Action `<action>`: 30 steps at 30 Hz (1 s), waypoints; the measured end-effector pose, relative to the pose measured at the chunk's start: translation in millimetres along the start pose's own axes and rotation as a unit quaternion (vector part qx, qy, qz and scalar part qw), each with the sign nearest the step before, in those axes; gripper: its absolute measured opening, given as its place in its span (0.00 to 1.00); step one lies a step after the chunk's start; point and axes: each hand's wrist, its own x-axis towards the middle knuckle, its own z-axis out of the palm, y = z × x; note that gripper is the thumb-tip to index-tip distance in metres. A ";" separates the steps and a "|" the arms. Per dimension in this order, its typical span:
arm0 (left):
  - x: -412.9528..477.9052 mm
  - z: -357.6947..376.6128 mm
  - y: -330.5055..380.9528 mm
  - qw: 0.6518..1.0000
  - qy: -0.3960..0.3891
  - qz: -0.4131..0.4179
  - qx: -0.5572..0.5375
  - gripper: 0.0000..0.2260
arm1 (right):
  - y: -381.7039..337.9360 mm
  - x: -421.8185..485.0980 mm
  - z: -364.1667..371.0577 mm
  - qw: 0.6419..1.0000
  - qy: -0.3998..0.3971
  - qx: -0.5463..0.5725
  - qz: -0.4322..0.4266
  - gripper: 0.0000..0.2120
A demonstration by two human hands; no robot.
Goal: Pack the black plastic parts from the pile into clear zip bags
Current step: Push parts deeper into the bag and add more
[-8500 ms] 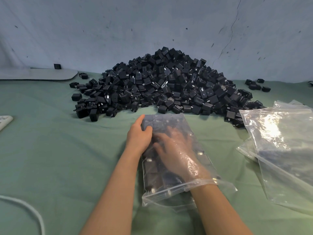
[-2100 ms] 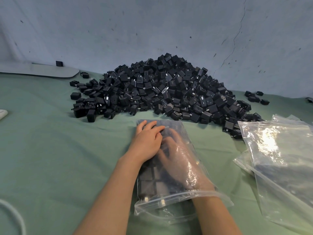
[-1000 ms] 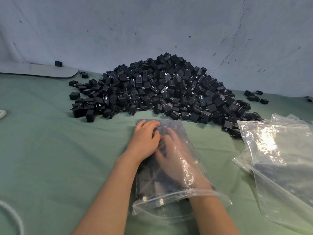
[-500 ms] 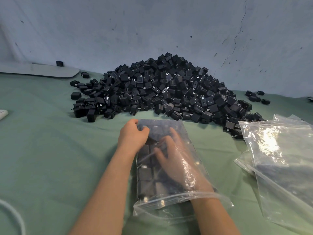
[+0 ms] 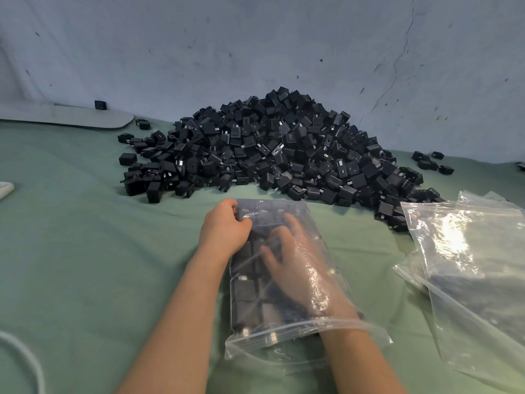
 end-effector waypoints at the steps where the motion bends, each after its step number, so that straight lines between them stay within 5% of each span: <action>1: 0.0 0.2 -0.3 1.000 0.000 0.000 0.000 0.13 | 0.5 0.1 0.4 1.000 0.002 -0.001 -0.001 0.10; 30: -0.9 2.0 0.5 0.998 -0.037 0.052 0.021 0.21 | 4.2 2.0 -0.7 1.000 0.002 -0.016 -0.005 0.11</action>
